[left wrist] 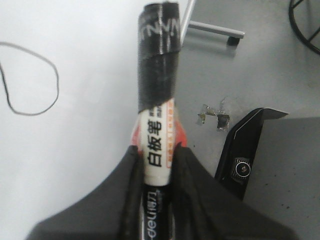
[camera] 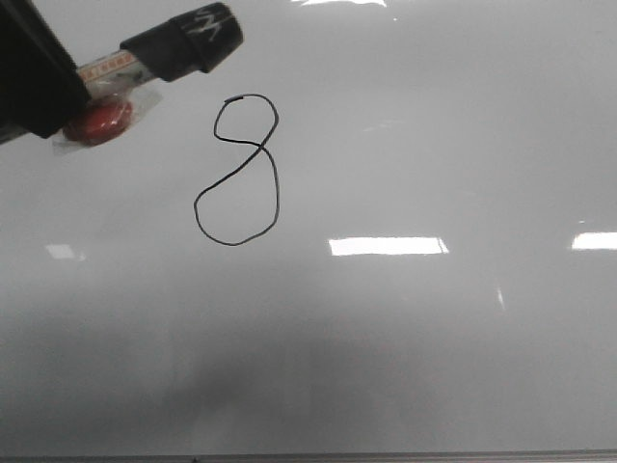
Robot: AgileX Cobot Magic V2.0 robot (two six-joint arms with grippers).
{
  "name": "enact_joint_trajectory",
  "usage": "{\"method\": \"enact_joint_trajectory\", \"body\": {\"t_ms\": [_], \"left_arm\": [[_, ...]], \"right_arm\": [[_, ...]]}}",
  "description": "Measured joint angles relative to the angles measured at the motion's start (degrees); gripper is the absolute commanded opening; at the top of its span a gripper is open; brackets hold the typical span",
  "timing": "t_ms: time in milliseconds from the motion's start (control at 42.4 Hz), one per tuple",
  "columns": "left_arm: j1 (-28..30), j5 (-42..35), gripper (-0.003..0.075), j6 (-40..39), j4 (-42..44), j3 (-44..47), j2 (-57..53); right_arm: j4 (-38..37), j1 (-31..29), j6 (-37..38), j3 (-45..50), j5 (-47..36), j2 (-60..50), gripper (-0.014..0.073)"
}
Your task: Write number 8 on whiteboard
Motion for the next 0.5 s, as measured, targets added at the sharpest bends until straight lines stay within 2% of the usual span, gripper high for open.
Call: {"method": "enact_joint_trajectory", "body": {"t_ms": [189, 401, 496], "left_arm": [[9.8, -5.8, -0.0021, -10.8, 0.0, 0.9, 1.1], [21.5, -18.9, -0.0021, -17.1, -2.2, 7.8, 1.1], [25.3, -27.1, -0.0021, -17.3, -4.8, 13.3, 1.1]], "right_arm": [[0.0, -8.3, 7.0, 7.8, 0.0, -8.6, 0.0274], [0.0, -16.9, 12.3, 22.6, -0.1, -20.1, -0.0054], [0.0, -20.5, 13.1, 28.7, -0.2, -26.9, -0.006]]}}
